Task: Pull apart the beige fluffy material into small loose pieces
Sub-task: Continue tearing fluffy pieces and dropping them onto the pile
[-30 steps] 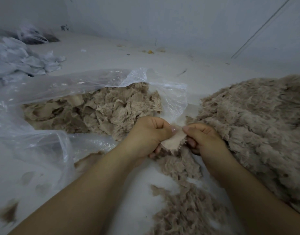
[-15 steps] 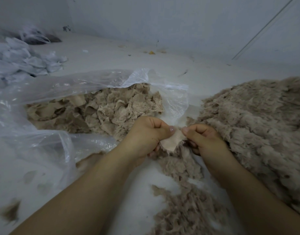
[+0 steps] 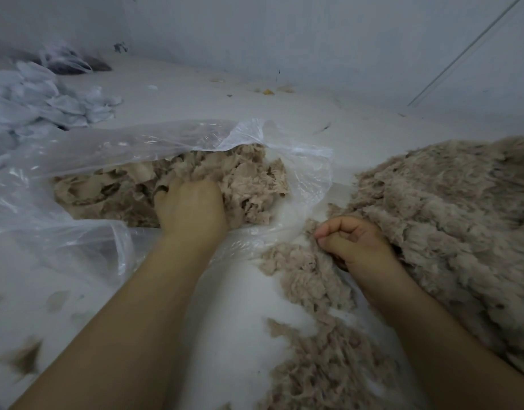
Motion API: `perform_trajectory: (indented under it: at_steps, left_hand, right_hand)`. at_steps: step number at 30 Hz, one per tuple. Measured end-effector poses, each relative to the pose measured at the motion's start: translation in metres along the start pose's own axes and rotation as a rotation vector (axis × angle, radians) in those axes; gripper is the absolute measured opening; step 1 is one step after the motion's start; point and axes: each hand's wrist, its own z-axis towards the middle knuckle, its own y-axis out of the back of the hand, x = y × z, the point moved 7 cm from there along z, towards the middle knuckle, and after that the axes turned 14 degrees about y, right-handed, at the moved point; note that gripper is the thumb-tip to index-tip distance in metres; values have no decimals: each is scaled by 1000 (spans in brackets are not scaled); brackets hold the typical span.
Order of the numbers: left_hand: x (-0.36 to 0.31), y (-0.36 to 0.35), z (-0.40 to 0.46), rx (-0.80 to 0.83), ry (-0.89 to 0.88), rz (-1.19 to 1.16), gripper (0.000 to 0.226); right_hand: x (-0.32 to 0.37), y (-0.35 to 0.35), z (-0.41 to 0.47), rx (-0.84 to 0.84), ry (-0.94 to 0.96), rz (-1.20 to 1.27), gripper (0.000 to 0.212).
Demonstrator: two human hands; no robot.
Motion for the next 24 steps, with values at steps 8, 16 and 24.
perform_trajectory:
  at_steps: [8,16,24]
  left_hand:
    - [-40,-2,-30,102,-248,-266,5]
    - [-71,-38,-67,511,-520,-250,6]
    - [-72,-25,-63,478,-307,-780,28]
  right_hand:
    - [0,-1,3,21,38,3,22]
    - [-4,-1,4,14,78,-15,20]
    - [4,-6,3,53,113,111,31]
